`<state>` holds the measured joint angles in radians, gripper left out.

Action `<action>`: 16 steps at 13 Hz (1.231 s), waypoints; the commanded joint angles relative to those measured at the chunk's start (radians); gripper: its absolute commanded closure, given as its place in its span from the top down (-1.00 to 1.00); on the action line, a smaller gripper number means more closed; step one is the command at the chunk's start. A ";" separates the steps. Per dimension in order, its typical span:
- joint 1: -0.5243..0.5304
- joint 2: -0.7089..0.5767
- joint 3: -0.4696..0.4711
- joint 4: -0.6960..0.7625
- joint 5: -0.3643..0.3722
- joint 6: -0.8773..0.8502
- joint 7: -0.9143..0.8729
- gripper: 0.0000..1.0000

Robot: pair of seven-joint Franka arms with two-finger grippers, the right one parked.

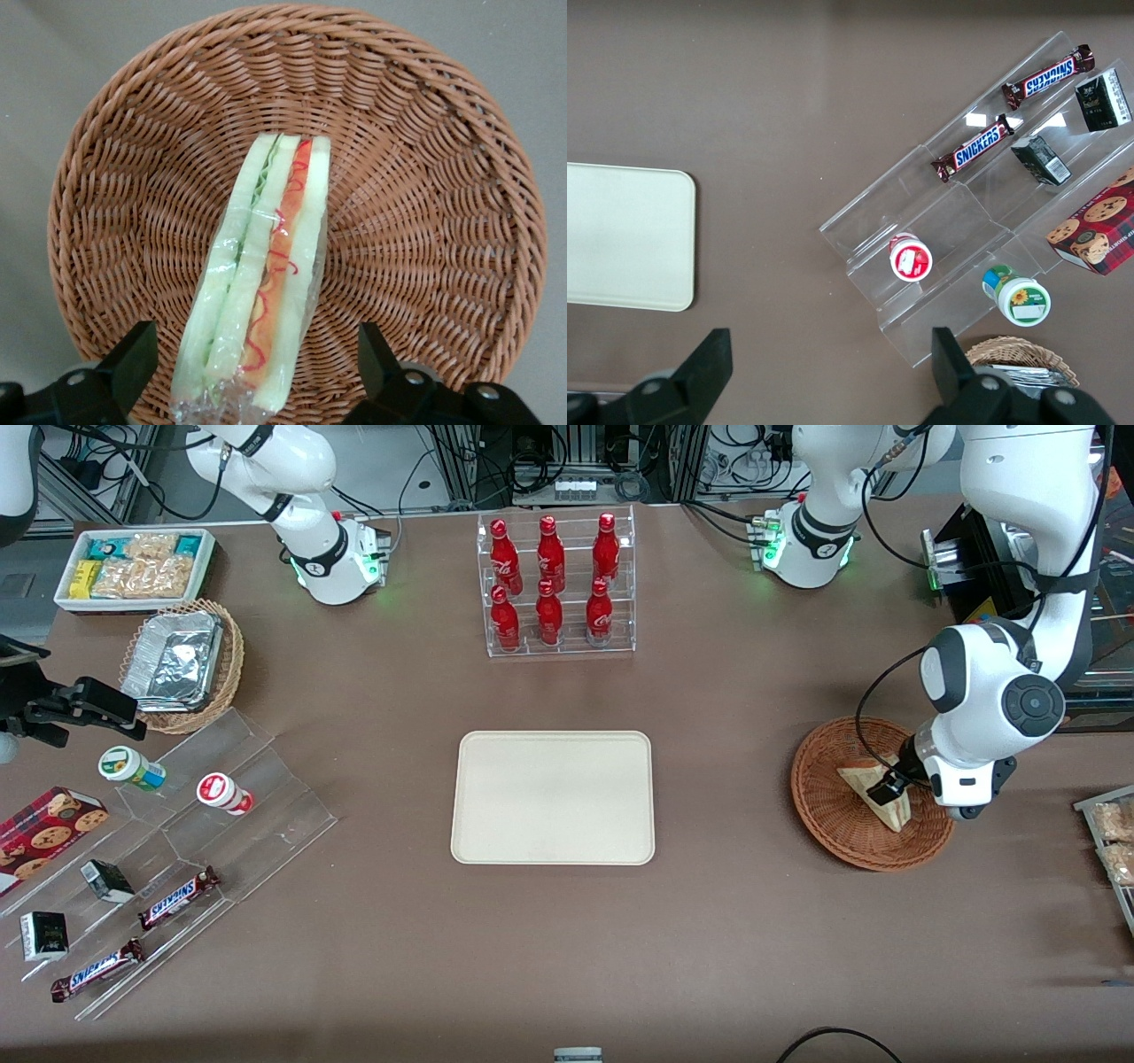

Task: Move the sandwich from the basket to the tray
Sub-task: 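Lower the open left gripper and close it on the sandwich's wrapped edge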

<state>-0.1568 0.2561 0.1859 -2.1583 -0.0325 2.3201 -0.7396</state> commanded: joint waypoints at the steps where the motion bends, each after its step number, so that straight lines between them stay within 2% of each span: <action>1: -0.012 -0.032 0.007 -0.040 0.011 0.013 -0.004 1.00; 8: -0.018 -0.029 0.007 -0.049 0.013 0.013 -0.001 0.99; 9: -0.018 -0.028 0.007 -0.049 0.013 0.015 -0.001 0.75; 10: -0.015 -0.028 0.009 -0.049 0.019 0.013 0.000 0.10; 11: -0.012 -0.028 0.009 -0.048 0.038 0.013 0.002 -0.42; 12: -0.012 -0.025 0.009 -0.048 0.048 0.012 0.002 -0.80; 13: -0.010 -0.024 0.007 -0.046 0.049 0.012 0.003 -0.99; 16: -0.009 -0.038 0.010 -0.031 0.051 -0.004 0.020 -1.00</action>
<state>-0.1625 0.2520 0.1885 -2.1814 0.0007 2.3202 -0.7343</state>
